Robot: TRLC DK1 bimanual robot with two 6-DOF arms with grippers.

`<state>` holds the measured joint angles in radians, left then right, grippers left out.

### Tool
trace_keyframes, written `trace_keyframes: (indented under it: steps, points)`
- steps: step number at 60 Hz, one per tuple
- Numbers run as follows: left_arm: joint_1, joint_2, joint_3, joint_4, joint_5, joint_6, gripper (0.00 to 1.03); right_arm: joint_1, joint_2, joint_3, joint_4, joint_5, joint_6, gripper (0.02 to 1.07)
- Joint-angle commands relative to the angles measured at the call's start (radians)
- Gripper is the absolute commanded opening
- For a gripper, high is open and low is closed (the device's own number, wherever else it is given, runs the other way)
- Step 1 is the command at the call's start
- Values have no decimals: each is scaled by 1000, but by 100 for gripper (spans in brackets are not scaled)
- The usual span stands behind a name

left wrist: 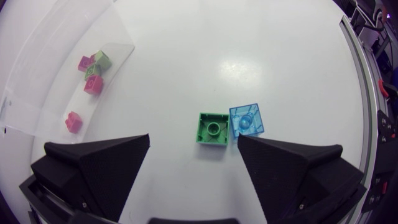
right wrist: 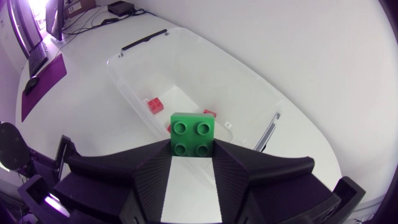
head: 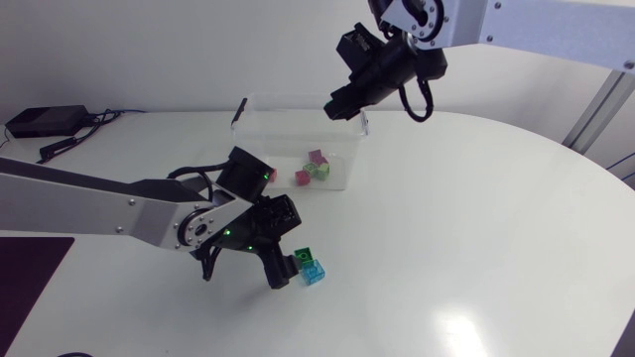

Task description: Place the duplo bricks in the container

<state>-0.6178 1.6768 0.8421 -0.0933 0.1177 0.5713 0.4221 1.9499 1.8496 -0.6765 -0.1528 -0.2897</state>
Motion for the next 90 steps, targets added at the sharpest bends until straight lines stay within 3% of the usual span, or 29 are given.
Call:
trace_keyframes:
  steps: [1, 17, 19, 21, 26, 52, 90]
  points:
    - [-5, 24, -8, 15, -7, -25, 99, -11, 46, 53, 2, 4, 23, 33]
    - [-10, 46, -3, 33, -7, -33, 99, -32, 110, 126, -14, 13, 26, 36]
    - [-10, 49, -1, 33, -7, -33, 99, -37, 119, 137, -20, 13, 30, 43]
    - [-10, 50, -3, 33, -7, -31, 99, -39, 132, 152, -32, 13, 32, 57]
    - [-10, 58, -3, 35, -7, -22, 99, -45, 149, 177, -47, 13, 38, 104]
    - [-11, 69, -29, 43, -4, 85, 99, -45, 6, 31, -47, -5, 37, 103]
    - [-23, 167, 45, 78, -6, 107, 99, -36, -401, -448, 35, -64, 4, 103]
